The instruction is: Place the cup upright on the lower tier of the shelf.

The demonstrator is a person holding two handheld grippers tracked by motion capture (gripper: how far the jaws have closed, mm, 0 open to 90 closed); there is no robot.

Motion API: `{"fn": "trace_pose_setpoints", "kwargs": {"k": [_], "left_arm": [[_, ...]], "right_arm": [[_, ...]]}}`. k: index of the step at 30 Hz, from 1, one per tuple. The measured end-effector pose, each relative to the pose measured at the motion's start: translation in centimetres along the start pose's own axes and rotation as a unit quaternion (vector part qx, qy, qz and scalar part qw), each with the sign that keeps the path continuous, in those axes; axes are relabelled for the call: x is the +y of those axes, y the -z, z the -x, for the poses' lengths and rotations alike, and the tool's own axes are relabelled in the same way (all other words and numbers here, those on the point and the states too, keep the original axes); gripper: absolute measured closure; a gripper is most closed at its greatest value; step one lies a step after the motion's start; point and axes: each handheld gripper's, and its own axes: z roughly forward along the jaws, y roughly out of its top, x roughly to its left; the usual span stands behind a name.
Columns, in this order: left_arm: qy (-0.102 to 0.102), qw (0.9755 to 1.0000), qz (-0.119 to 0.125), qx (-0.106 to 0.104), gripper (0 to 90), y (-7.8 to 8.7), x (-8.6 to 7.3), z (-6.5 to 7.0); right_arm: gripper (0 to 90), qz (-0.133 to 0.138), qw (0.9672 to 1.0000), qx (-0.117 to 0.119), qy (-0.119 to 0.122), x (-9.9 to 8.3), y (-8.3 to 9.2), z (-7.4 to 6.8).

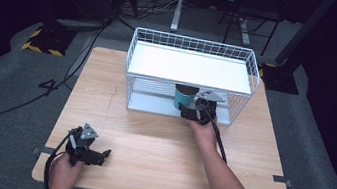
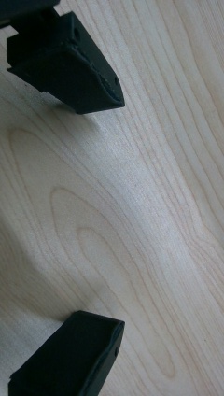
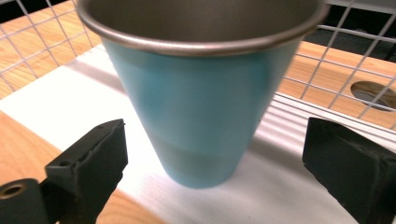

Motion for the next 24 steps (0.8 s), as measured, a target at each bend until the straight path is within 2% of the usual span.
{"fn": "trace_pose_setpoints", "kwargs": {"k": [8, 17, 24], "left_arm": [[0.004, 1.0, 0.001, 0.002, 0.0, 0.0, 0.0, 0.0], [-0.002, 1.0, -0.002, 0.0, 0.0, 0.1, 0.0, 0.0], [0.001, 1.0, 0.0, 0.0, 0.0, 0.1, -0.1, 0.1]], "right_arm": [[6.1, 0.004, 0.9998, 0.02, 0.0, 0.0, 2.8, 0.4], [6.1, 0.008, 0.9991, 0.041, 0.0, 0.4, 5.9, 1.0], [6.1, -0.018, 0.9968, 0.077, -0.008, 0.2, 8.6, 1.5]]}}
